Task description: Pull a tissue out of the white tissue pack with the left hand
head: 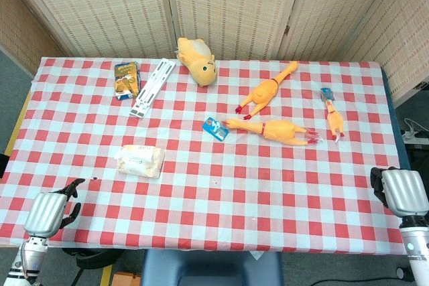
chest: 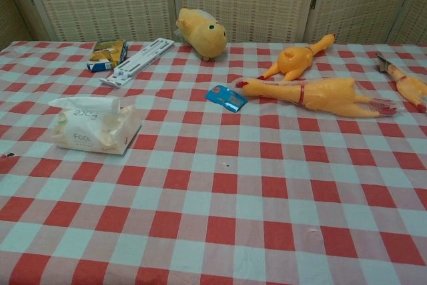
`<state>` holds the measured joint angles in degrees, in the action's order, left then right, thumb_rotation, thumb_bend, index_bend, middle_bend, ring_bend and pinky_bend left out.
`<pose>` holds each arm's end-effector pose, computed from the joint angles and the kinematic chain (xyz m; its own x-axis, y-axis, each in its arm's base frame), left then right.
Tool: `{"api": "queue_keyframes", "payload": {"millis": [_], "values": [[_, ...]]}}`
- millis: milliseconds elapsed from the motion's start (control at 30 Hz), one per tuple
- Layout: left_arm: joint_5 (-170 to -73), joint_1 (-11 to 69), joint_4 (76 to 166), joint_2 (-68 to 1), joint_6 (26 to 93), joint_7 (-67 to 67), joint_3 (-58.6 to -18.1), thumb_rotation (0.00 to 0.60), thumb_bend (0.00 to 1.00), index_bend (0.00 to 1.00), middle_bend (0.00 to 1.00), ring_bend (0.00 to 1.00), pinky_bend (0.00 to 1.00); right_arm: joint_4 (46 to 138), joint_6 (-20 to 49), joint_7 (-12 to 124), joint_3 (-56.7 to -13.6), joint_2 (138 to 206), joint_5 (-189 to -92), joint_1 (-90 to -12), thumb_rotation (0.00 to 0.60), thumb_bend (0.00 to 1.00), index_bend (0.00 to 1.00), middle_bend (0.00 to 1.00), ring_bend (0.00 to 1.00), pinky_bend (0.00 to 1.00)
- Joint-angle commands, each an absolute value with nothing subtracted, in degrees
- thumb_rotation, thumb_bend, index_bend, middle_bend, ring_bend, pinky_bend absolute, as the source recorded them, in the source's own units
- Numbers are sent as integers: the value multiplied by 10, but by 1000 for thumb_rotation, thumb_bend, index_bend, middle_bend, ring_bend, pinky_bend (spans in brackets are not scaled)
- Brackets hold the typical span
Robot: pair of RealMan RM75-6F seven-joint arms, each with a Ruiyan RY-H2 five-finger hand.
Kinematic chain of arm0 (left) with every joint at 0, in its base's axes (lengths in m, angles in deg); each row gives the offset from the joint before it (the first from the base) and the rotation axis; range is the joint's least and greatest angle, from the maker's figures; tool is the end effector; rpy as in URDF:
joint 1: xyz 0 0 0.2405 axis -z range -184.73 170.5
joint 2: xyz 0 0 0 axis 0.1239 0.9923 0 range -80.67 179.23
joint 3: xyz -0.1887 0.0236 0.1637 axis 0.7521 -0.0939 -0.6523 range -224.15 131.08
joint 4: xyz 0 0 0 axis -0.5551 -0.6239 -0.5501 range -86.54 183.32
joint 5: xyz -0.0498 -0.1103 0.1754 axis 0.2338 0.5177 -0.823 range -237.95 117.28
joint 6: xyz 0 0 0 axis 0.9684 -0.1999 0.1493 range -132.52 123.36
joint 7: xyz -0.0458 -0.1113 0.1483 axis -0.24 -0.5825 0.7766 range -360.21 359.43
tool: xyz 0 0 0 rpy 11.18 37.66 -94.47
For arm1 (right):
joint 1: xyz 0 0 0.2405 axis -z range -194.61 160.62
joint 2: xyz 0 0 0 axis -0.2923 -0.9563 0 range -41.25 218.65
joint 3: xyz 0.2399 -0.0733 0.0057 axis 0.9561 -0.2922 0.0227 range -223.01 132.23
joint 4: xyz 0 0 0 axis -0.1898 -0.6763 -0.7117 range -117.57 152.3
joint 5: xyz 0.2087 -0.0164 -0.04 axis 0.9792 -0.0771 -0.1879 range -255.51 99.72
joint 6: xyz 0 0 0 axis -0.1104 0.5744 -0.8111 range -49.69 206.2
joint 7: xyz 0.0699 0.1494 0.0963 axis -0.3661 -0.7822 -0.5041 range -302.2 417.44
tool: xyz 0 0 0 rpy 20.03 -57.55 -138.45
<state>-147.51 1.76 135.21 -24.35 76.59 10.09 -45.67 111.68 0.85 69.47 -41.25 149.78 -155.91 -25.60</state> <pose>-0.2961 0.2408 0.0887 0.5064 0.0679 0.8596 0.8602 -0.1100 -0.4980 -0.3202 -0.2511 0.1585 0.5685 -0.0970 0.8169 -0.8173 0.0465 0.5743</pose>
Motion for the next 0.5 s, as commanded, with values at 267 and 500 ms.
{"api": "queue_keyframes", "payload": {"millis": [267, 500], "values": [[-1466, 76, 1345, -260, 718, 108, -416, 600, 445, 206, 802, 879, 959, 1118, 21, 702, -415, 1498, -1557, -260, 600, 918, 862, 725, 614, 651], [-1435, 127, 1300, -318, 668, 111, -386, 600, 443, 223, 896, 960, 1000, 1120, 23, 702, -415, 1495, -1555, -260, 600, 918, 862, 725, 614, 651]]}}
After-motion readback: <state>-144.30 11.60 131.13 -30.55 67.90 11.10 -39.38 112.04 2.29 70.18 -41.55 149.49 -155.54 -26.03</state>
